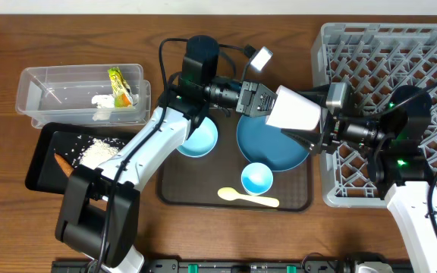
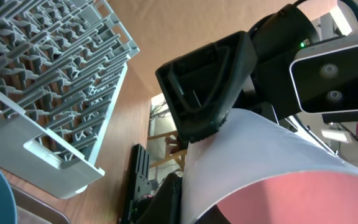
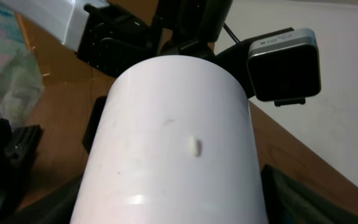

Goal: Sort waste into correct bins and load items into the dishwasher rack
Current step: 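Lift the pink cup and hand it to the right gripper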

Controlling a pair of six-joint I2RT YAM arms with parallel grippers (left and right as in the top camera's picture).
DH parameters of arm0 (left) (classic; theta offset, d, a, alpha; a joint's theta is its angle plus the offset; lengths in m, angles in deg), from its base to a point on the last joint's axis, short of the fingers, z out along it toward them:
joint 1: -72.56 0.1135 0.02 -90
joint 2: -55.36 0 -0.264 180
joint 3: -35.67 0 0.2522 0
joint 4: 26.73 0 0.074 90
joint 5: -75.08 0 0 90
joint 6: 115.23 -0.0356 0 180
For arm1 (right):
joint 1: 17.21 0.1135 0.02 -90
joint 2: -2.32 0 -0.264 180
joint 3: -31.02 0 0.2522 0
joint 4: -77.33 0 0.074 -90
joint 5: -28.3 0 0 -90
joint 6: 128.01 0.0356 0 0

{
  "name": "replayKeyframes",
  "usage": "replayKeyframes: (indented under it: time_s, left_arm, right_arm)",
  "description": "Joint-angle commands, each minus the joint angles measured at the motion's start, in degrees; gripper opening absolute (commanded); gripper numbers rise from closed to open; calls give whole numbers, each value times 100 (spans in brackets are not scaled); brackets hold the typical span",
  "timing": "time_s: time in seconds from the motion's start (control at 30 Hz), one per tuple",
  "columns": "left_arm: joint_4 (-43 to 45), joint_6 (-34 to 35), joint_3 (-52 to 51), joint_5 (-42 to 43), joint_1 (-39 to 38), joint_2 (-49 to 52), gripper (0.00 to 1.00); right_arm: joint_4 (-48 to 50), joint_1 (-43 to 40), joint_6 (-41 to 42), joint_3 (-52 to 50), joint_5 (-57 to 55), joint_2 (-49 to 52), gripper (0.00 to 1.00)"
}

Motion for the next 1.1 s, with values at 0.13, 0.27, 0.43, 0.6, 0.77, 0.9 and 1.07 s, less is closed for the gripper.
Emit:
replayKeyframes:
  time_s: [0.13, 0.27, 0.43, 0.6, 0.77, 0.9, 1.07]
  left_arm:
    - [42, 31, 33, 96, -4, -22, 6]
    - [42, 28, 33, 96, -4, -22, 6]
    - [42, 26, 33, 92, -4, -22, 6]
    - [39, -107, 33, 79, -2, -22, 7]
    - [39, -778, 33, 76, 160, -22, 10]
    - [39, -927, 33, 72, 527, -22, 17]
    - [39, -927, 33, 74, 1130, -22, 24]
  right_arm:
    - [37, 59, -66, 116, 107, 22, 75]
    - [37, 57, -66, 118, 105, 22, 71]
    - [37, 52, -66, 118, 105, 24, 66]
    - [35, 50, -55, 116, 101, 22, 64]
    - [31, 44, 529, 116, -479, 24, 64]
    - [-15, 22, 623, 116, -1067, 24, 63]
    - [-192, -107, 647, 118, -1471, 24, 61]
